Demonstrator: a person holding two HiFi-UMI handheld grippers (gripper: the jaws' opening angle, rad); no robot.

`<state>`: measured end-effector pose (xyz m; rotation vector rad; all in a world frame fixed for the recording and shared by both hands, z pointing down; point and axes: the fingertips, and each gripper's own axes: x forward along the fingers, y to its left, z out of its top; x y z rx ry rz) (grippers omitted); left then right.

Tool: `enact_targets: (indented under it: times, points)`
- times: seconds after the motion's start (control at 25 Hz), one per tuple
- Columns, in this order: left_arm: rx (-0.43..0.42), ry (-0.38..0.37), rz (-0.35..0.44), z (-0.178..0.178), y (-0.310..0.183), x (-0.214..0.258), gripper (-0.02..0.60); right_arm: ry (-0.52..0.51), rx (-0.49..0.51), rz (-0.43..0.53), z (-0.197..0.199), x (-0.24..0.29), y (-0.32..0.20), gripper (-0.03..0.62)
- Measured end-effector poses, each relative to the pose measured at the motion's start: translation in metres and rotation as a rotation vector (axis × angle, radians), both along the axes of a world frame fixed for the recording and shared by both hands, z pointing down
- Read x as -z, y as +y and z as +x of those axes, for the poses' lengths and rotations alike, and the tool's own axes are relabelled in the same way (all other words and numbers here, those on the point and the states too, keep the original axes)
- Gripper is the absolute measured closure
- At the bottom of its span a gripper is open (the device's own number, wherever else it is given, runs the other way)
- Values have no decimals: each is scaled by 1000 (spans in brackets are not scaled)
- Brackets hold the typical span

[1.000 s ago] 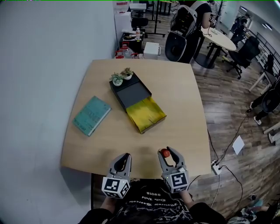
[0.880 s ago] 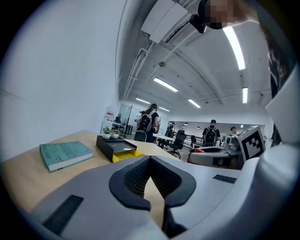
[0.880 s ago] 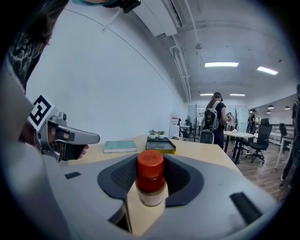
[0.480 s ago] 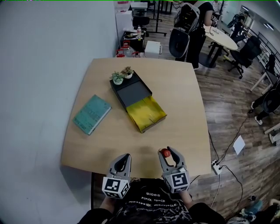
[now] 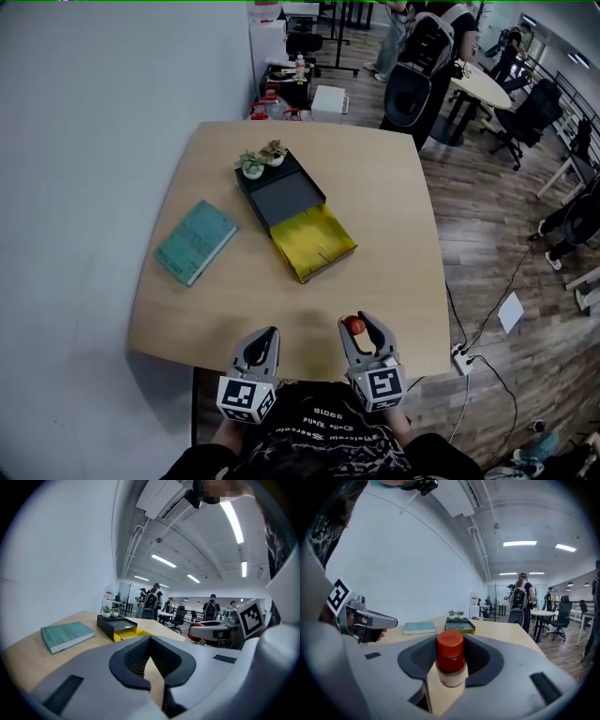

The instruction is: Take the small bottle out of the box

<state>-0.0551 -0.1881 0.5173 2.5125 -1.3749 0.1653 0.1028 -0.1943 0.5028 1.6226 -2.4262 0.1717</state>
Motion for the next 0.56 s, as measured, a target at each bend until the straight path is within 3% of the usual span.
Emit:
enact_targets:
  times: [0.56]
  points:
    - [28, 29, -29, -3, -10, -10, 578, 43, 30, -11, -2, -9, -11, 436]
